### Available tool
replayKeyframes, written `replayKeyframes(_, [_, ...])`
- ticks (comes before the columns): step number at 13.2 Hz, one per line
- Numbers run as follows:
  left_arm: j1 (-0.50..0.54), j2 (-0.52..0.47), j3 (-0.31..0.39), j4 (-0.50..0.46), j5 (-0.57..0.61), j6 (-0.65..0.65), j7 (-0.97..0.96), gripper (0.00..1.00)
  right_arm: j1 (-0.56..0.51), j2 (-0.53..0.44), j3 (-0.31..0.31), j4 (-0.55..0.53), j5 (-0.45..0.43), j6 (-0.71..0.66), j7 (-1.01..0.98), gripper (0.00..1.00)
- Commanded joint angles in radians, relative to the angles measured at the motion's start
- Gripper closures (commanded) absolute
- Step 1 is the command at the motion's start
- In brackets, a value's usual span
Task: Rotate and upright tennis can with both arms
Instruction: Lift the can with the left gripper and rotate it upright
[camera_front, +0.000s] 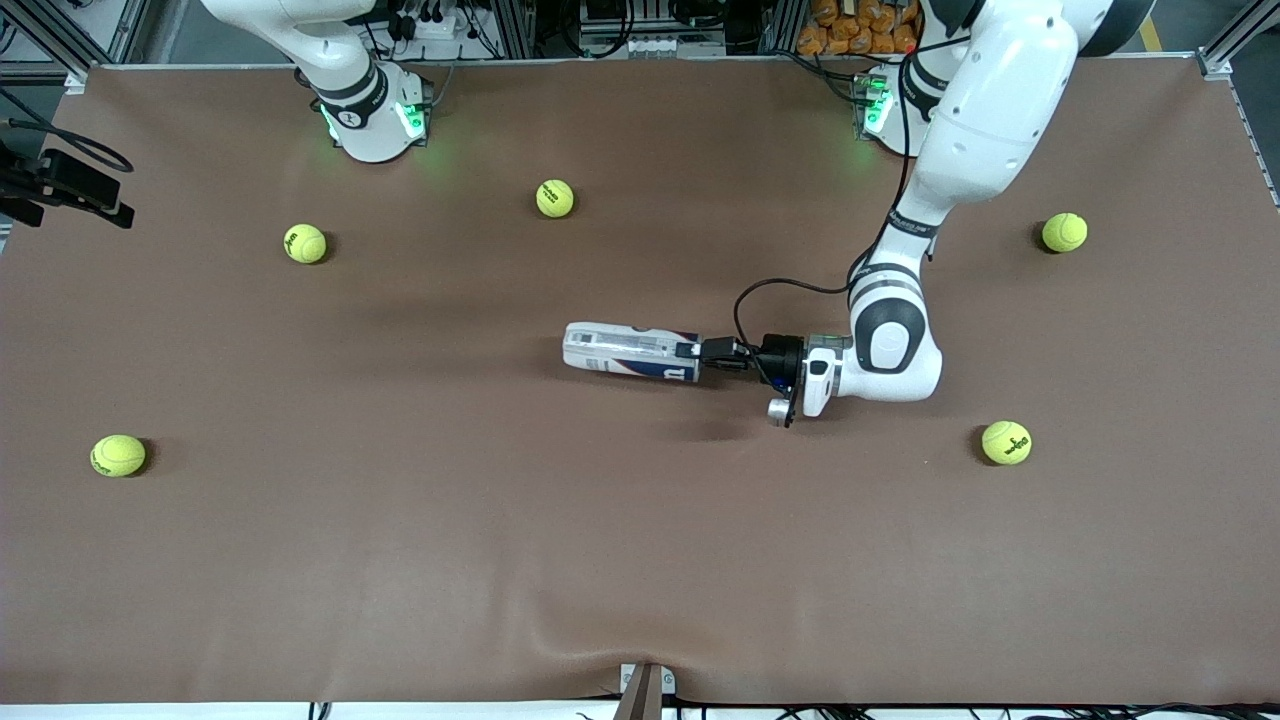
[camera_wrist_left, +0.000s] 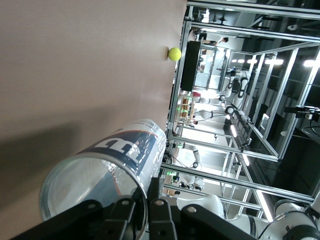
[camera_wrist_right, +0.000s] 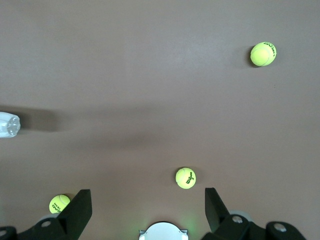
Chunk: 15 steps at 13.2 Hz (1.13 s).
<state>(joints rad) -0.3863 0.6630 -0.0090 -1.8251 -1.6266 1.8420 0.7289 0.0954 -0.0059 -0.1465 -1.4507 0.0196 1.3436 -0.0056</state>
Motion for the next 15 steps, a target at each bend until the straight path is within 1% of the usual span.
replayKeyframes(1, [-0.009,-0.051,0.004,0.035,0.077,0.034,-0.138,1.0,0.01,-0.003,-0.001,-0.002,-0.02,0.006,-0.002,0.0])
replayKeyframes(3, [-0.023,-0.08,0.006,0.076,0.152,0.068,-0.262,1.0,0.027,-0.003,-0.002,-0.002,-0.024,0.006,0.001,0.0])
replayKeyframes(5, [-0.031,-0.1,0.006,0.134,0.29,0.103,-0.42,1.0,0.026,-0.003,-0.002,-0.003,-0.024,0.003,0.004,0.0])
replayKeyframes(8, [-0.039,-0.12,0.003,0.226,0.468,0.106,-0.621,1.0,0.027,-0.003,-0.002,0.0,-0.032,0.005,0.006,0.0])
replayKeyframes(10, [-0.043,-0.146,-0.002,0.28,0.636,0.105,-0.785,1.0,0.029,-0.003,-0.002,0.0,-0.032,0.005,0.004,0.0])
replayKeyframes(11, [-0.055,-0.16,-0.003,0.3,0.701,0.105,-0.869,1.0,0.03,-0.003,-0.001,0.0,-0.033,0.005,0.006,0.0])
replayKeyframes(13, [-0.086,-0.166,-0.002,0.34,0.787,0.103,-0.985,1.0,0.03,-0.003,-0.001,0.0,-0.033,0.005,0.004,0.0])
replayKeyframes(15, [-0.118,-0.177,-0.002,0.357,0.867,0.098,-1.104,1.0,0.032,-0.002,-0.002,-0.002,-0.033,0.005,0.004,0.0])
